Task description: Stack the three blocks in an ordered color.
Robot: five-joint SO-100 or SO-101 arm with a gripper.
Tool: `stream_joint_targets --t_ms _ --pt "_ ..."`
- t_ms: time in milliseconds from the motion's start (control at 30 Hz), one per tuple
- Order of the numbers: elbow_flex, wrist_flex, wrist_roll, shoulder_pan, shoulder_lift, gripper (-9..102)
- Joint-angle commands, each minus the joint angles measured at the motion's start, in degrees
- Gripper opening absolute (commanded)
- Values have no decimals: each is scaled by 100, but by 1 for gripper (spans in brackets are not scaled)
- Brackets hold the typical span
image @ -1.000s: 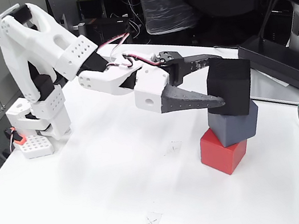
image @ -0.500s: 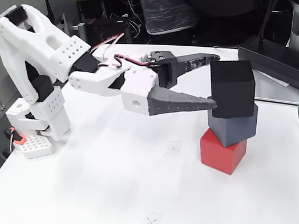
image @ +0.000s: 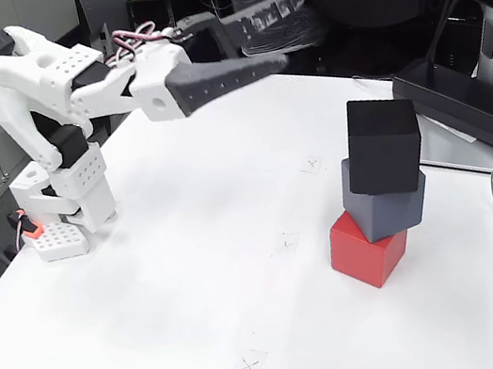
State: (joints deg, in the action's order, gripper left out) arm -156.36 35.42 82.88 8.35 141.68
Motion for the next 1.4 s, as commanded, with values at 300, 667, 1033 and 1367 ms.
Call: stream_joint_targets --t_ms 300,667,1033,1367 --pt "334 -958 -1389 79 1055 45" --pt "2698 -5563 -3155 18 1301 45" --pt "4377 -9088 -4764 -9 1301 37" --pt "4386 -9650 -6697 70 1301 9"
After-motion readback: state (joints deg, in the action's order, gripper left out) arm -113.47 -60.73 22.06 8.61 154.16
